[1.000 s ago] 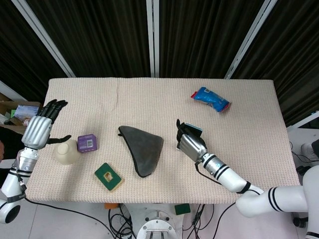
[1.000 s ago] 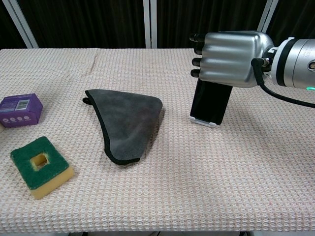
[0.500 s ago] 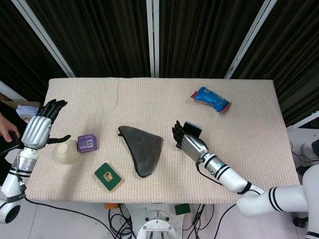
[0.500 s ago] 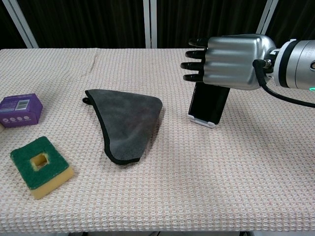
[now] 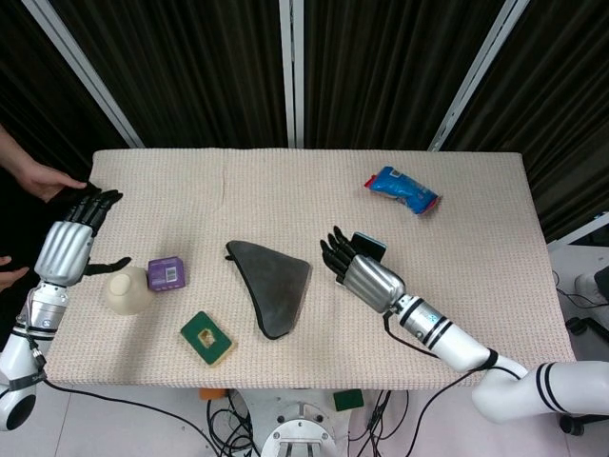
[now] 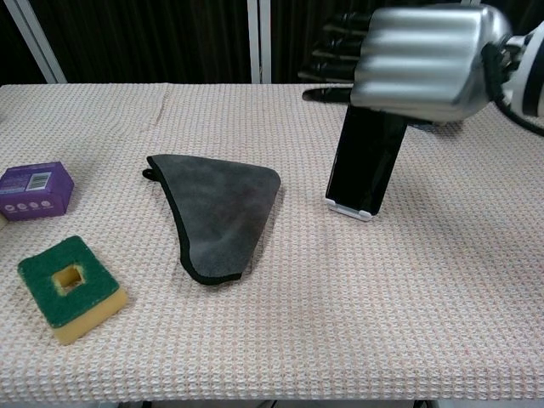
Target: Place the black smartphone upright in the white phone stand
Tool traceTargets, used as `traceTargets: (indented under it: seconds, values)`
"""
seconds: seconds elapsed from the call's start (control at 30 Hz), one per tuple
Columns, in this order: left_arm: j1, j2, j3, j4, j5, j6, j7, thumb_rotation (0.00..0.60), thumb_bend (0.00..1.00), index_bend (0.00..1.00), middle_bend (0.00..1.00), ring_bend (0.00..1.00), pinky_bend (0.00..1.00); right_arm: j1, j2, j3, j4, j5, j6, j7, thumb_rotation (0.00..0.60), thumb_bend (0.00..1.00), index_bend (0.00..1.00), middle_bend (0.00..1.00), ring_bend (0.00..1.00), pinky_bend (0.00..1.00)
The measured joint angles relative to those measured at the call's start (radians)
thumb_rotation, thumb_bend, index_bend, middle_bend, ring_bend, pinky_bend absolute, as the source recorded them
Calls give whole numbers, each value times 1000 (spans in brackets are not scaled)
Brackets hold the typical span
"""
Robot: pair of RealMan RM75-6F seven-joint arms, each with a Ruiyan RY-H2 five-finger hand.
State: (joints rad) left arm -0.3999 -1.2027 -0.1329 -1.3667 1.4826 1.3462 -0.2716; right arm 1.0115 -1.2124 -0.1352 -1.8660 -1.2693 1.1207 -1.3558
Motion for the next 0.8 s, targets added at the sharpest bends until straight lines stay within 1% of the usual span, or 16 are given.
traceTargets:
  seconds: [0.07, 0.17, 0.2, 0.27, 0.33, 0.47, 0.5, 0.57, 0.6, 0.7, 0.8]
  values:
    - [6, 5, 0, -7, -5, 4, 8, 600, 68, 108, 94, 58, 182, -32, 28, 3, -14, -50, 63, 67, 600, 306, 0, 0, 0, 0]
    - [16, 14, 1, -20, -13, 9, 26, 600, 68, 108, 94, 58, 181, -107, 73, 9, -24, -123, 202, 185, 600, 307, 0, 0, 0, 0]
    - [20, 16, 2, -24, -15, 10, 33, 600, 68, 108, 94, 58, 181, -145, 90, 9, -24, -145, 265, 236, 600, 308, 0, 0, 0, 0]
    - [29, 21, 5, -33, -21, 16, 58, 600, 68, 109, 94, 58, 182, -201, 112, 8, -20, -163, 351, 327, 600, 305, 0, 0, 0, 0]
    - [44, 24, 10, -44, -29, 27, 98, 600, 68, 111, 94, 58, 182, -269, 134, 6, -11, -161, 418, 460, 600, 298, 0, 0, 0, 0]
    - [87, 29, 30, -72, -44, 62, 221, 599, 68, 113, 94, 58, 181, -408, 165, -5, 20, -111, 468, 755, 600, 294, 0, 0, 0, 0]
    - [102, 30, 39, -81, -48, 73, 256, 599, 68, 113, 94, 58, 181, -457, 171, -10, 38, -91, 477, 846, 600, 294, 0, 0, 0, 0]
    - [149, 32, 62, -109, -59, 108, 336, 595, 68, 113, 94, 58, 181, -540, 174, -18, 77, -63, 487, 969, 600, 295, 0, 0, 0, 0]
    - [173, 34, 73, -122, -64, 125, 364, 594, 68, 113, 94, 58, 181, -597, 173, -24, 111, -47, 491, 1038, 600, 296, 0, 0, 0, 0]
    - [252, 39, 109, -162, -76, 188, 420, 584, 68, 113, 94, 58, 181, -704, 164, -33, 200, -17, 486, 1173, 600, 298, 0, 0, 0, 0]
    - [308, 45, 139, -190, -74, 237, 430, 573, 68, 113, 94, 58, 181, -756, 150, -32, 273, -6, 463, 1245, 600, 304, 0, 0, 0, 0]
